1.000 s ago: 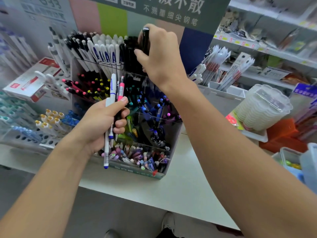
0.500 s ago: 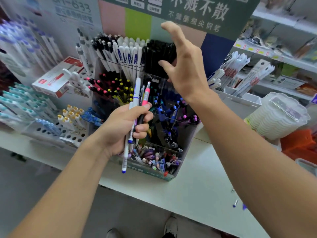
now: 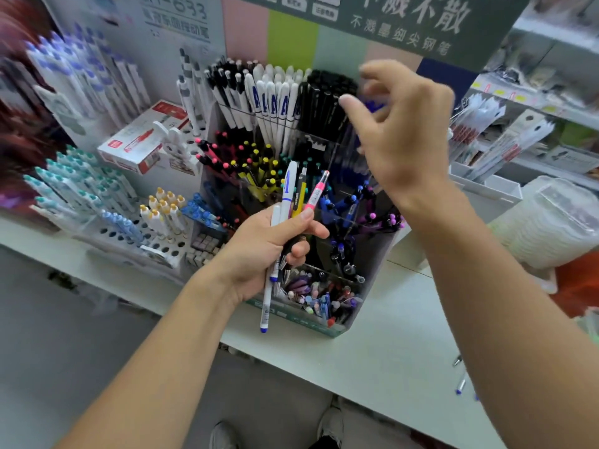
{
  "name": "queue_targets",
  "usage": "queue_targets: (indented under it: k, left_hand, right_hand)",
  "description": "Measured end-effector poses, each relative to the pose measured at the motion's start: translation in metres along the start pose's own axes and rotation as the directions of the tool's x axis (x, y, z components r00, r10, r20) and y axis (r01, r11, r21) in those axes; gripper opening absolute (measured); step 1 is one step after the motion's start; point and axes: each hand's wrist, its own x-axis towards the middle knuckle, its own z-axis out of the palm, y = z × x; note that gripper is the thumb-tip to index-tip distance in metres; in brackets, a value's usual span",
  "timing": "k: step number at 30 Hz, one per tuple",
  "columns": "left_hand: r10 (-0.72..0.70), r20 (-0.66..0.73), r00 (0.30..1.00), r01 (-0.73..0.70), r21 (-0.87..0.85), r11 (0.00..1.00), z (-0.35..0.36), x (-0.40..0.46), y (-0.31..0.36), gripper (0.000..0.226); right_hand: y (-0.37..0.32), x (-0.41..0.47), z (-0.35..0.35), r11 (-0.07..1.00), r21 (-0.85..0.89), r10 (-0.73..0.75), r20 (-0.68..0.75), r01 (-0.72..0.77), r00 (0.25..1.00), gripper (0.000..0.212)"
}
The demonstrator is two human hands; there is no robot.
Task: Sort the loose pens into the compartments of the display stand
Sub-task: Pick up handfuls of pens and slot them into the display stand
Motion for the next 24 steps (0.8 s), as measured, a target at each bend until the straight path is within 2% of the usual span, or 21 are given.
queue_targets:
  k: [1, 2, 3, 5, 6, 7, 8, 9, 10, 11, 13, 15, 18, 20, 22, 24]
  left_hand:
    - [0.012, -0.001, 1.0, -0.012, -0.005, 1.0, 0.001, -0.001, -0.001, 0.017]
    - [0.017, 0.003, 1.0, -0.017, -0.023, 1.0, 0.001, -0.003, -0.002, 0.016]
    - [0.021, 0.012, 1.0, -0.021, -0.036, 0.999, 0.002, -0.005, -0.002, 0.017]
    - [0.022, 0.024, 0.999, -0.021, -0.036, 0.999, 0.001, -0.01, -0.004, 0.018]
    - [0.019, 0.01, 1.0, -0.019, -0.042, 0.999, 0.0, -0.012, -0.005, 0.017]
    - [0.017, -0.024, 1.0, -0.018, -0.055, 0.998, -0.003, -0.015, -0.005, 0.017]
    - [0.014, -0.077, 0.997, -0.019, -0.07, 0.997, -0.007, -0.017, -0.006, 0.018]
    - [0.009, -0.138, 0.99, -0.021, -0.085, 0.996, -0.013, -0.019, -0.007, 0.019]
    - [0.005, -0.194, 0.981, -0.025, -0.102, 0.994, -0.02, -0.02, -0.007, 0.019]
    - [-0.001, -0.24, 0.971, -0.029, -0.122, 0.992, -0.027, -0.022, -0.007, 0.019]
    - [-0.013, -0.294, 0.956, -0.035, -0.157, 0.987, -0.038, -0.026, -0.007, 0.018]
    - [-0.016, -0.309, 0.951, -0.042, -0.181, 0.983, -0.046, -0.029, -0.007, 0.021]
    - [-0.024, -0.293, 0.956, -0.031, -0.181, 0.983, -0.055, -0.033, -0.006, 0.025]
    - [-0.02, -0.262, 0.965, -0.027, -0.175, 0.984, -0.061, -0.037, -0.005, 0.027]
    - [-0.011, -0.213, 0.977, -0.024, -0.161, 0.987, -0.064, -0.041, -0.005, 0.025]
    - [-0.001, -0.183, 0.983, -0.024, -0.134, 0.991, -0.067, -0.045, -0.005, 0.016]
  right_hand:
    - [-0.003, -0.009, -0.008, 0.999, 0.011, 0.034, 0.019, -0.034, 0.999, 0.026]
    - [-0.007, -0.021, -0.012, 0.994, 0.03, 0.097, 0.122, -0.101, 0.988, 0.029]
    - [-0.01, -0.034, -0.013, 0.974, 0.069, 0.187, 0.287, -0.214, 0.94, 0.031]
    - [-0.011, -0.054, -0.005, 0.838, 0.223, 0.304, 0.568, -0.499, 0.765, 0.024]
    - [-0.012, -0.058, -0.001, 0.732, 0.294, 0.322, 0.645, -0.614, 0.693, 0.02]
    - [-0.012, -0.059, 0.001, 0.638, 0.345, 0.328, 0.688, -0.689, 0.648, 0.016]
    - [-0.012, -0.057, 0.002, 0.56, 0.392, 0.338, 0.696, -0.73, 0.633, 0.012]
    - [-0.014, -0.054, 0.001, 0.497, 0.455, 0.358, 0.668, -0.739, 0.653, 0.009]
    - [-0.016, -0.049, -0.001, 0.468, 0.535, 0.384, 0.594, -0.704, 0.707, 0.009]
    - [-0.019, -0.044, -0.001, 0.477, 0.611, 0.397, 0.491, -0.631, 0.776, 0.01]
    - [-0.028, -0.033, 0.007, 0.54, 0.706, 0.334, 0.32, -0.459, 0.886, 0.012]
    - [-0.043, -0.021, 0.031, 0.603, 0.709, 0.23, 0.283, -0.364, 0.931, 0.01]
    - [-0.06, -0.005, 0.079, 0.705, 0.628, 0.165, 0.307, -0.33, 0.937, 0.01]
    - [-0.065, 0.003, 0.108, 0.819, 0.478, 0.148, 0.358, -0.317, 0.922, 0.011]
    - [-0.067, 0.006, 0.128, 0.929, 0.289, 0.107, 0.391, -0.232, 0.914, 0.013]
    - [-0.069, 0.005, 0.139, 0.975, 0.16, 0.071, 0.432, -0.154, 0.899, 0.013]
